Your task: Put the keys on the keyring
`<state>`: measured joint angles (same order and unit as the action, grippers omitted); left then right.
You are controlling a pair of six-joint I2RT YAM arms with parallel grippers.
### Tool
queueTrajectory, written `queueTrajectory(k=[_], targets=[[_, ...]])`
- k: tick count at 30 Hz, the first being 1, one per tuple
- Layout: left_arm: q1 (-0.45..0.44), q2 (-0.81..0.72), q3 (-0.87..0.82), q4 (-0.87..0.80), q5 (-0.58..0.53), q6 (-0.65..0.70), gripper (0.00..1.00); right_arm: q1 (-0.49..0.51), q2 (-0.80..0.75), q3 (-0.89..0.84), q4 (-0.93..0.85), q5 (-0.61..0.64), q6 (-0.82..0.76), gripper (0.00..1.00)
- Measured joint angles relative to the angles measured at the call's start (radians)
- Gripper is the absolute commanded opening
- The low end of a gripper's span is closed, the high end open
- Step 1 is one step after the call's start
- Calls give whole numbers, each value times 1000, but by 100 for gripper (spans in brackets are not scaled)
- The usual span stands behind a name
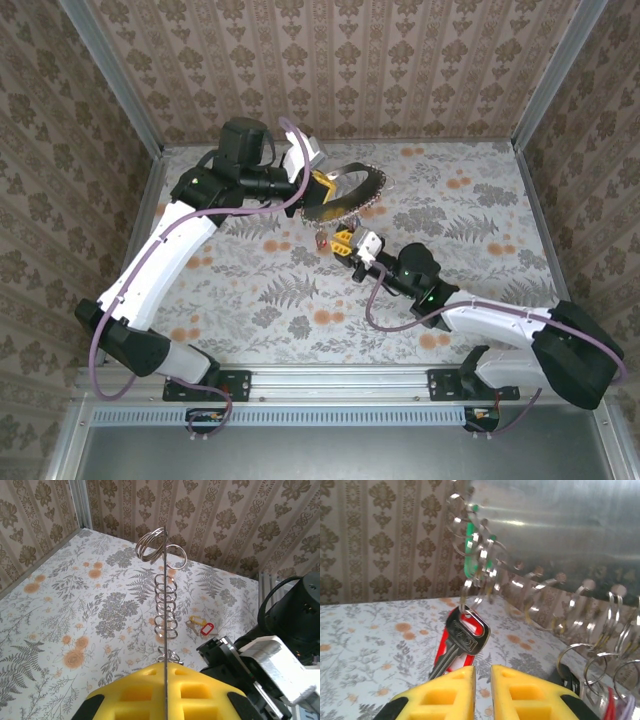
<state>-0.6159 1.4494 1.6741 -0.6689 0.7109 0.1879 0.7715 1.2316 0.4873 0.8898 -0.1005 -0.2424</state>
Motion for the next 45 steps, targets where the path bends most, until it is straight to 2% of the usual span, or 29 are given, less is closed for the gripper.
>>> queueTrajectory(k=[5, 11, 24, 33, 45], targets=[[0, 0, 2, 3, 0, 0, 0, 0, 8, -10, 85, 88, 8, 18], [0, 0, 2, 5, 0, -1, 0, 0, 7, -13, 114, 124, 11, 18], [0, -54, -37, 55, 1, -11, 0, 0, -48, -40, 116, 114, 10, 18], [0, -84, -67, 97, 25, -11, 0, 3, -146, -40, 70, 24, -2, 15], [0, -113, -104, 139, 56, -11, 0, 65, -166, -28, -18, 31, -103, 16]])
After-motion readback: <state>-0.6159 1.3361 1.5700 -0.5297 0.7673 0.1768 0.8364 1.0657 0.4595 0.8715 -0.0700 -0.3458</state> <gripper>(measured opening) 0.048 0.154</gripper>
